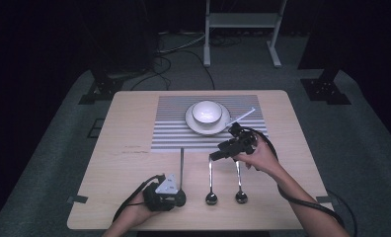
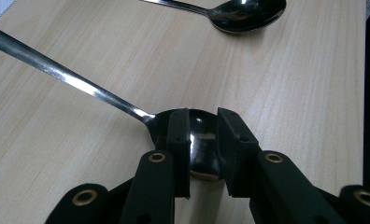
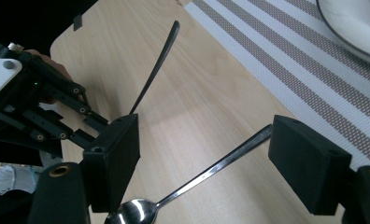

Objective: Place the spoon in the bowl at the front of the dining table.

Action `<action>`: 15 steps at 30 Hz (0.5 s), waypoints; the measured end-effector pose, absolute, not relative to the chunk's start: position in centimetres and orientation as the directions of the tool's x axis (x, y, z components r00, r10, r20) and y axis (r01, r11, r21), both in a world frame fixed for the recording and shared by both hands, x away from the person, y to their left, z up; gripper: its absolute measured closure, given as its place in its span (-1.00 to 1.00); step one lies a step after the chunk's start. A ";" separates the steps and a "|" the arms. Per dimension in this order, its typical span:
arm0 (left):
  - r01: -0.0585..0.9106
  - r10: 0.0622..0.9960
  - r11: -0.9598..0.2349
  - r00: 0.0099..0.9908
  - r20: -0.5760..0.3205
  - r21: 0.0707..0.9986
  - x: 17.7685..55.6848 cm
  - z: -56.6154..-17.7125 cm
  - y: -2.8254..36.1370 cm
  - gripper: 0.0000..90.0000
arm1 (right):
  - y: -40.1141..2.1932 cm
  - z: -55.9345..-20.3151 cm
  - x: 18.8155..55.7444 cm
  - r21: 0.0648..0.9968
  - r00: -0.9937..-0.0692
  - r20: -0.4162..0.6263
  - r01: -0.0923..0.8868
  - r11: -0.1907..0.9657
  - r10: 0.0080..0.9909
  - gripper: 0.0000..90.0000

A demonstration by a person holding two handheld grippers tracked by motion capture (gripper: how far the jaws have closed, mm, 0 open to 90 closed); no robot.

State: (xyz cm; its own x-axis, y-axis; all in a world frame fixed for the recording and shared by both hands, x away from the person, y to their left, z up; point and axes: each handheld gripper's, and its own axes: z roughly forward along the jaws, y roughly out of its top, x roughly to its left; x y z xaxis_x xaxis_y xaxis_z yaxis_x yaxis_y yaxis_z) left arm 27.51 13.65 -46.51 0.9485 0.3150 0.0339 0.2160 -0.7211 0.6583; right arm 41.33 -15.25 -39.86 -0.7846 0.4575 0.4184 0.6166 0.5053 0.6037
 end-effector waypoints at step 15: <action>0.215 0.316 -0.720 0.948 0.036 0.659 27.5 -46.5 13.7 0.67 | -11.4 -39.3 42.6 0.597 -0.802 0.428 0.597 0.536 0.416 -0.48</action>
State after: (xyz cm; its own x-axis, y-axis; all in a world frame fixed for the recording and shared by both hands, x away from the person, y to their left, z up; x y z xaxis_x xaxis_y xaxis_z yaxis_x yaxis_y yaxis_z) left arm 27.53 13.65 -46.53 0.9480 0.3163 0.0361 0.2153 -0.7204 0.6593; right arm 42.58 -11.44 -39.30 -0.8022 0.4164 0.4280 0.5968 0.5365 0.5967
